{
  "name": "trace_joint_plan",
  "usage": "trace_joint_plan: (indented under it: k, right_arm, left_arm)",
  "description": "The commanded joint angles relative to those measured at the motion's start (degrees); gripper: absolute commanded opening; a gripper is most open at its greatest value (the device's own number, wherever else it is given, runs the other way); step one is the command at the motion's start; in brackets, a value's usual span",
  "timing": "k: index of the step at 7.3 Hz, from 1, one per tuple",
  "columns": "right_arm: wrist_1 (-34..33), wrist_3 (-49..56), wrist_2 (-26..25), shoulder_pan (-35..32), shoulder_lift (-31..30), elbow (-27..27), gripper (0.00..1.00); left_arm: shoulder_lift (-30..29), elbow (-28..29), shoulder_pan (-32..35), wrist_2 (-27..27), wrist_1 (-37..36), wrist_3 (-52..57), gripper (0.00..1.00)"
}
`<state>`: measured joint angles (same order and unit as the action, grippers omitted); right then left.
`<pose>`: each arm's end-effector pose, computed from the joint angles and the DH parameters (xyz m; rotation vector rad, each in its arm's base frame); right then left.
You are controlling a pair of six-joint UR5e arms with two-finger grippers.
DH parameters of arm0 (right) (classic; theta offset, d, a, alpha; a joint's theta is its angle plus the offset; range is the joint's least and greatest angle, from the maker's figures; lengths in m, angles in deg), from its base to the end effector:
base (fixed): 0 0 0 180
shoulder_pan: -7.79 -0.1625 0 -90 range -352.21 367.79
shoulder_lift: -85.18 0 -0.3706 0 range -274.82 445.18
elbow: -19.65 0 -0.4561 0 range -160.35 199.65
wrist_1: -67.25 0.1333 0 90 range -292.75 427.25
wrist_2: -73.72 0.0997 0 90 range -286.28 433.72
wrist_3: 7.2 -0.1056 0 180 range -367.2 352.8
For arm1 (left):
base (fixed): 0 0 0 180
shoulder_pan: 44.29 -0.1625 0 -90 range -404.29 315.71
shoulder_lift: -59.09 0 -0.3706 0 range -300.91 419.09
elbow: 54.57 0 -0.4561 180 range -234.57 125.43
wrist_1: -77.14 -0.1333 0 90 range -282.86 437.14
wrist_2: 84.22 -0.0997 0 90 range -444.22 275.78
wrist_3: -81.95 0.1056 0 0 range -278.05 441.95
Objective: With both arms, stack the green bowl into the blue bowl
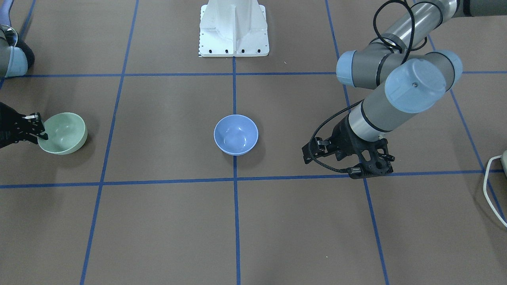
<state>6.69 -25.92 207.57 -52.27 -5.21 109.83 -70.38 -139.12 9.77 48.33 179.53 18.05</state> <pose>-0.2362 -0.5307 0.5525 0.1341 -0.8858 -0.3777 0.3835 -0.6344 0.1748 -0.0393 1.0382 -0.1428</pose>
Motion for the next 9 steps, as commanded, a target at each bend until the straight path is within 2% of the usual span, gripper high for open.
trace_joint_plan:
  k: [1,4,9]
  right_arm:
    - [0.0,0.0,0.0,0.0,0.2,0.1,0.23]
    - [0.1,-6.6,0.2,0.0,2.5,1.6,0.19]
    - [0.0,-6.8,0.1,0.0,2.6,1.2,0.18]
  left_arm:
    - [0.0,0.0,0.0,0.0,0.0,0.0,0.98]
    - [0.0,0.0,0.0,-0.1,0.1,0.0,0.98]
    - [0.5,0.1,0.0,-0.1,0.3,0.1,0.98]
